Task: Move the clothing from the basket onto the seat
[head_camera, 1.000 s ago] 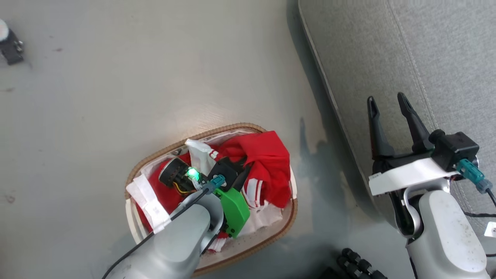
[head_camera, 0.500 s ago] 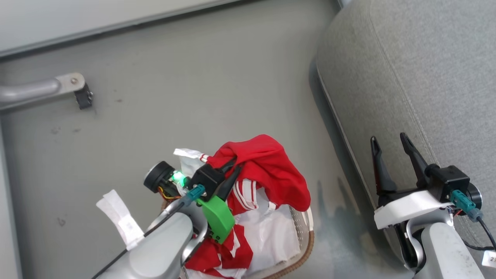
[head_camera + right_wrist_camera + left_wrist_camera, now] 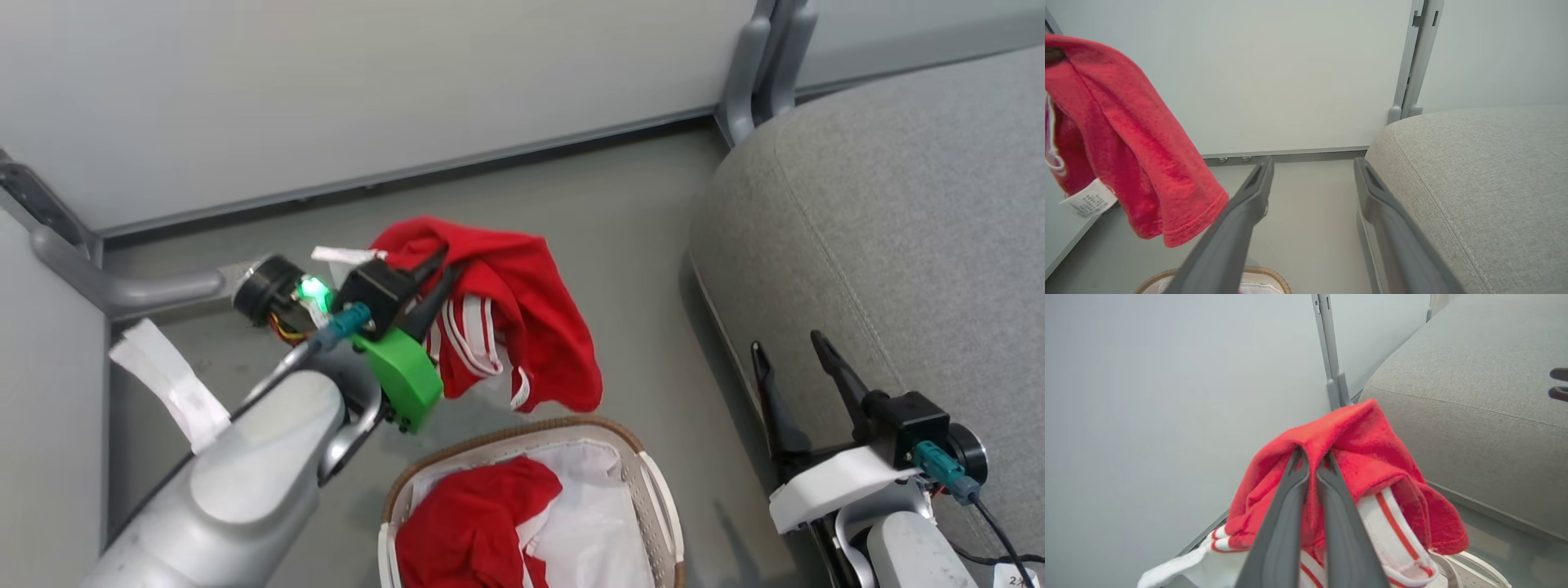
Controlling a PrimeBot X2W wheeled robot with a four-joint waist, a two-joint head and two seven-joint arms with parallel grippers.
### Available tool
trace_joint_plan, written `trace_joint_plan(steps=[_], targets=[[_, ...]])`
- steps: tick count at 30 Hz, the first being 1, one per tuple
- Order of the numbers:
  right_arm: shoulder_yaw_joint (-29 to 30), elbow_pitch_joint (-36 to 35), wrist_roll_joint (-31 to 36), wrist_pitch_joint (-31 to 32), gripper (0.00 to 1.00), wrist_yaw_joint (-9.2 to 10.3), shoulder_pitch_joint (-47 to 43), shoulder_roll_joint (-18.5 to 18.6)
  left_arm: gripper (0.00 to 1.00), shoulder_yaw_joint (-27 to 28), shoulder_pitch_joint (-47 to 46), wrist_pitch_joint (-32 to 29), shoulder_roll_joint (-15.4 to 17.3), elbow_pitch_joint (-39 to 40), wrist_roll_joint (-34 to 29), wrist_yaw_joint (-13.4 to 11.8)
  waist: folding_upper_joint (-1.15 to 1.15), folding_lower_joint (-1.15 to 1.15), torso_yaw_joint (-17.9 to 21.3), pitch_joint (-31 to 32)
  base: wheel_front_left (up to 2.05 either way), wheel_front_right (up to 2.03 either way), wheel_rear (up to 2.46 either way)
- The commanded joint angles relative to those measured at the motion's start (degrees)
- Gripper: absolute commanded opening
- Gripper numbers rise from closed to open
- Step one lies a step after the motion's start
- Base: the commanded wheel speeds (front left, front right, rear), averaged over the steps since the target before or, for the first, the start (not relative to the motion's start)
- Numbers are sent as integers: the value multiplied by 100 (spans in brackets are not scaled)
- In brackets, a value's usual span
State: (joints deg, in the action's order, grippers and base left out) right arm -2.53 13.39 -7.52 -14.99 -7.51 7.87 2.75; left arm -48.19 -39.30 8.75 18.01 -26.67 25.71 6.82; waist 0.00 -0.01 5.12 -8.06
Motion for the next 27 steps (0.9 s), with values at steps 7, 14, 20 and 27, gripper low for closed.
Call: trace_joint_plan(steps=[7,14,20,27], targets=[[-169,-20,85,-30,100,4,-171,23,0,198,-668,-355,279,395,155,24,0,1,-92,554,0,0,0],[-463,-66,185,-30,100,4,-36,23,0,288,-1253,-571,254,552,164,33,0,1,-126,673,0,0,0],[-807,-103,335,-30,100,4,155,22,0,241,-1615,-674,102,598,197,45,0,1,-201,736,0,0,0],[-1078,-42,589,-30,100,4,533,22,0,3,-1806,-761,-63,647,242,61,0,1,-362,791,0,0,0]])
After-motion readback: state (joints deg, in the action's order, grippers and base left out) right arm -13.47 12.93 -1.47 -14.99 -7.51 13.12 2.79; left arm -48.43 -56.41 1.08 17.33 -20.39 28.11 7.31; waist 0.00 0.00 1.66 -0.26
